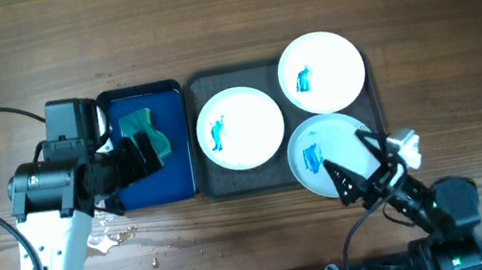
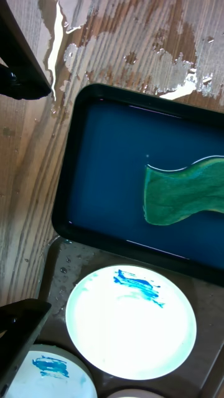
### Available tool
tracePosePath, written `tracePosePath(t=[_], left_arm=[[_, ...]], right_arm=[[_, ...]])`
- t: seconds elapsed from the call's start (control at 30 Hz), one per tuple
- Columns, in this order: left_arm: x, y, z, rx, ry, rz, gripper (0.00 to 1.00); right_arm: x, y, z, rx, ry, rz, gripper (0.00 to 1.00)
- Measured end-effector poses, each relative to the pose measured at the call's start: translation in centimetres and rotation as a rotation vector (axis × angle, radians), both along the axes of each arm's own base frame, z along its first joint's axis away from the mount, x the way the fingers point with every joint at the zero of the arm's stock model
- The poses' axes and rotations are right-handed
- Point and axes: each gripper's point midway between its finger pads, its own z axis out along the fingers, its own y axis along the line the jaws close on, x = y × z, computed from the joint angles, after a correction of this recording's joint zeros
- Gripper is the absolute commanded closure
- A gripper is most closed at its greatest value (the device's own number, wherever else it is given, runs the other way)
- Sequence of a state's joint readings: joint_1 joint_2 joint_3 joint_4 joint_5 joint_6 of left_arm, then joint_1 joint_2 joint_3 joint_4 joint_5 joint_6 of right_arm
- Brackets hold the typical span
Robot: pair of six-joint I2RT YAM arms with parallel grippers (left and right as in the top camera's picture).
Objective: Clean dirty plates on tray and stack at the side
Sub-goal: 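Grasp green sponge with left gripper and middle white plate rim with right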
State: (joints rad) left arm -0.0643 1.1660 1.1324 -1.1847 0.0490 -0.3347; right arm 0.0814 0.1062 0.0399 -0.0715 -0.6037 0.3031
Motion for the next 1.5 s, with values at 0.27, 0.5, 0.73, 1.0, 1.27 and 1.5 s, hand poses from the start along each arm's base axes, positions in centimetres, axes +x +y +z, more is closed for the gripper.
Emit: tracePosePath(t=[0.27, 0.5, 0.73, 1.0, 1.27, 1.5], left_arm=[[0.1, 0.0, 0.0, -0.001, -0.003, 0.000, 0.00], [0.1, 0.0, 0.1, -0.001, -0.003, 0.000, 0.00], [0.1, 0.0, 0.0, -0.001, -0.003, 0.000, 0.00], [0.1, 0.0, 0.1, -0.001, -0.004, 0.000, 0.00], [0.6, -0.1, 0.2, -0.006, -0.023, -0.002, 0.00], [0.6, -0.1, 0.3, -0.006, -0.026, -0.002, 0.00]], right_arm=[[0.9, 1.8, 4.1, -0.115, 0.440, 0.161, 0.00], [2.7, 3.9, 1.3, -0.396, 0.888, 0.309, 0.00], [5.1, 7.2, -4.1, -0.596, 0.908, 0.340, 0.00], [10.6, 9.4, -2.1, -0.398, 0.806, 0.167, 0.00], [10.5, 8.9, -14.3, -0.452, 1.128, 0.077, 0.24], [12.3, 10.4, -14.7, -0.386, 1.082, 0.082, 0.96]])
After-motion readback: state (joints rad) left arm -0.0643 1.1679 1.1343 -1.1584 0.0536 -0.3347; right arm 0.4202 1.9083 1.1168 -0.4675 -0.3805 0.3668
